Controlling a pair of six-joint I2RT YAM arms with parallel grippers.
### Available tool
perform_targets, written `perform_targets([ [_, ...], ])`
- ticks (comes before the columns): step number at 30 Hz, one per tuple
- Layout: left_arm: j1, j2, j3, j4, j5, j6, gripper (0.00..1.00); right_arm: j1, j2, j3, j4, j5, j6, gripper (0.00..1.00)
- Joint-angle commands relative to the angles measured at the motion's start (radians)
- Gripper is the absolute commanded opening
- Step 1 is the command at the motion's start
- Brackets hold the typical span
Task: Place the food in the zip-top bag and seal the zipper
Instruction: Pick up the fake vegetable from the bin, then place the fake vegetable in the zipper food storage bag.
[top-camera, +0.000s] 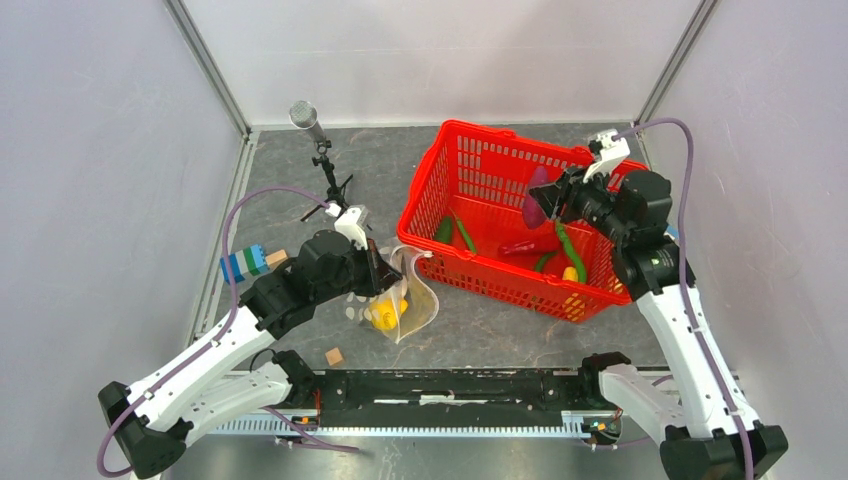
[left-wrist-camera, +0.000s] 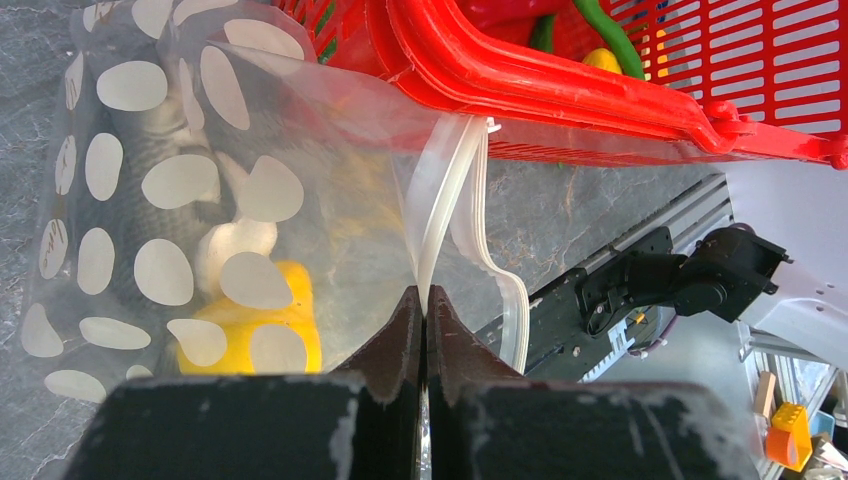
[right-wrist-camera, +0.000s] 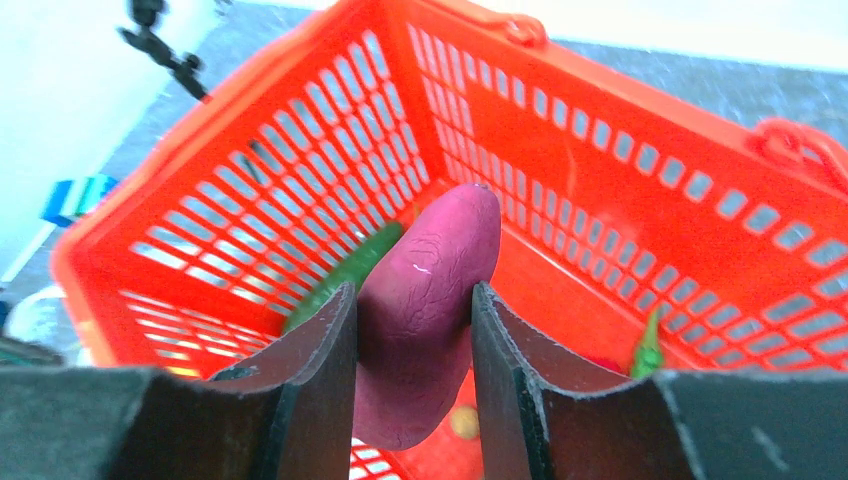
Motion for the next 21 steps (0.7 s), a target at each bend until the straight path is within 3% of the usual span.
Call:
perform_targets([
  [1,0.001,-0.007,0.027,0.02,0.025,0.021,0.04,0.048,-0.05,0.052,0.144,-0.144,0.093,0.28],
  [10,0.001,-0.01,0.044,0.013,0.061,0.005,0.04,0.387,-0.062,0.014,0.202,0.027,0.114,0.28],
  [16,0.002,-0.022,0.072,-0.025,0.058,-0.001,0.04,0.768,0.055,0.04,0.198,0.321,0.028,0.28],
  [21,0.001,-0.035,0.103,-0.056,0.047,0.007,0.04,0.982,0.155,-0.017,0.327,0.499,-0.013,0.28],
])
